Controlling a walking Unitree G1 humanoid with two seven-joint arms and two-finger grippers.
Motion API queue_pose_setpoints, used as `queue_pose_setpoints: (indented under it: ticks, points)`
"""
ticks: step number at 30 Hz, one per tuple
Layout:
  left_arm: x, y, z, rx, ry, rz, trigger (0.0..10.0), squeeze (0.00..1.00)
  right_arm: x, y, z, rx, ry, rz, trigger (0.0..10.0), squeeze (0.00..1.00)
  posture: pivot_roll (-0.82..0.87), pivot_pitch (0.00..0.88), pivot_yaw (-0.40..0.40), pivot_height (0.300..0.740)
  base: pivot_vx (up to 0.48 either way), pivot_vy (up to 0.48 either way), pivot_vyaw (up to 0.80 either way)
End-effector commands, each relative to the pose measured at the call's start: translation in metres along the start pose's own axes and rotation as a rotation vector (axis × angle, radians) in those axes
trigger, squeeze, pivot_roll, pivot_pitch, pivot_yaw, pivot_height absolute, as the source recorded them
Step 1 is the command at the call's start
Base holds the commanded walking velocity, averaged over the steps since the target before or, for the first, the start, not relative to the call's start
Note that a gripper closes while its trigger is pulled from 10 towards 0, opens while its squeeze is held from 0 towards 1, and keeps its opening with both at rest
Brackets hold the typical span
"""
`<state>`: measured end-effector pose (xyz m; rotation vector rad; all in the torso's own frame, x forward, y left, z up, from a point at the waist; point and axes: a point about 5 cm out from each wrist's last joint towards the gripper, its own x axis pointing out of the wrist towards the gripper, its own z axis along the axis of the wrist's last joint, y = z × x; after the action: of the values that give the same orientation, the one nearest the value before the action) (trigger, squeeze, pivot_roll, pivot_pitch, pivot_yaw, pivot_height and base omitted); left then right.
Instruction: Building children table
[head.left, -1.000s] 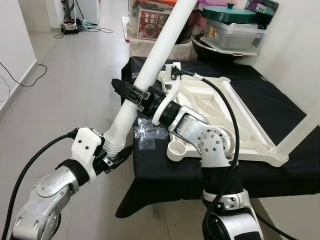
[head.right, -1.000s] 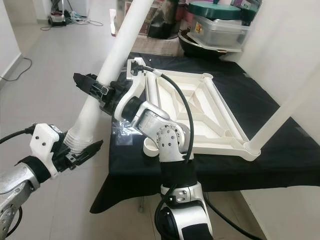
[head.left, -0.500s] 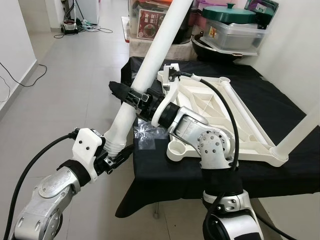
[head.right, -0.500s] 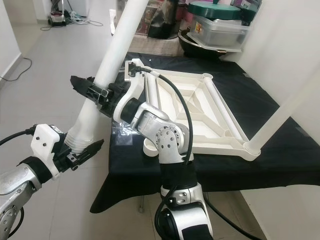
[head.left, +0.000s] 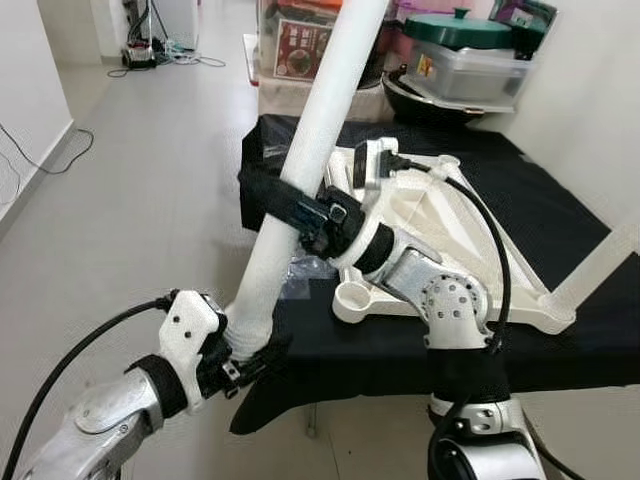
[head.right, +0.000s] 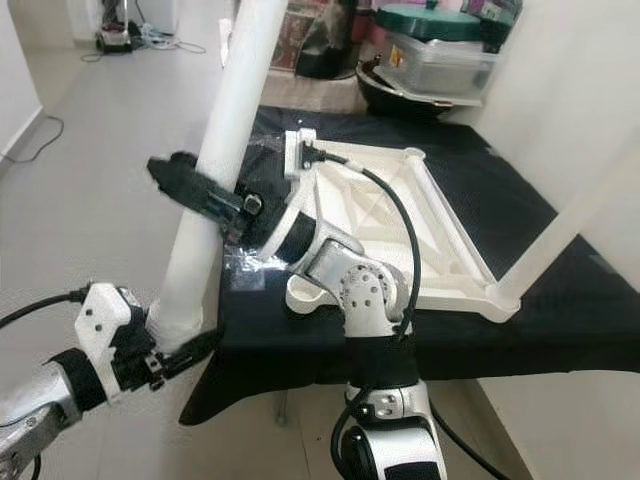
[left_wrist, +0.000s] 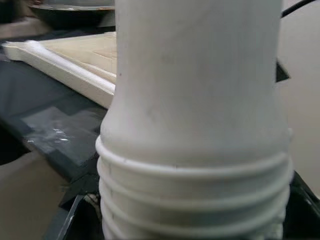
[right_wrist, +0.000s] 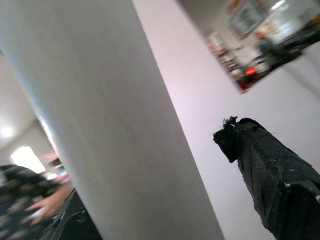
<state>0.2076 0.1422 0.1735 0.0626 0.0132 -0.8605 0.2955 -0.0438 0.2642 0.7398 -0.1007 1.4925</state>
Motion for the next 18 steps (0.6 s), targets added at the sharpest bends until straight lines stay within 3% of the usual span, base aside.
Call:
queue_pose_setpoints:
  ticks: [1,4,5,6,18]
  points:
    - [0.001,-0.011,0.005,0.009,-0.008,-0.08,10.0,0.0,0.001,0.006,-0.006,0.027,0.038,0.065,10.0,0.0,0.17,0.0,-0.156,0.74,0.0,0.0,0.0]
    - [0.0,-0.011,0.006,0.007,-0.007,-0.083,10.0,0.0,-0.001,0.008,-0.01,0.031,0.054,0.081,9.4,0.0,0.17,0.0,-0.155,0.74,0.0,0.0,0.0]
    - [-0.001,-0.012,0.006,0.004,-0.002,-0.087,10.0,0.0,-0.004,0.007,-0.015,0.026,0.071,0.088,4.0,0.0,0.17,0.0,-0.155,0.74,0.0,0.0,0.0]
    - [-0.002,-0.013,0.006,0.002,0.002,-0.09,10.0,0.0,-0.007,0.002,-0.02,0.012,0.096,0.074,0.0,0.0,0.17,0.0,-0.155,0.74,0.0,0.0,0.0]
    - [-0.01,-0.013,0.004,0.02,0.042,-0.097,10.0,0.0,-0.019,-0.012,-0.017,-0.014,0.082,0.001,0.0,0.0,0.17,0.0,-0.148,0.74,0.0,0.0,0.0]
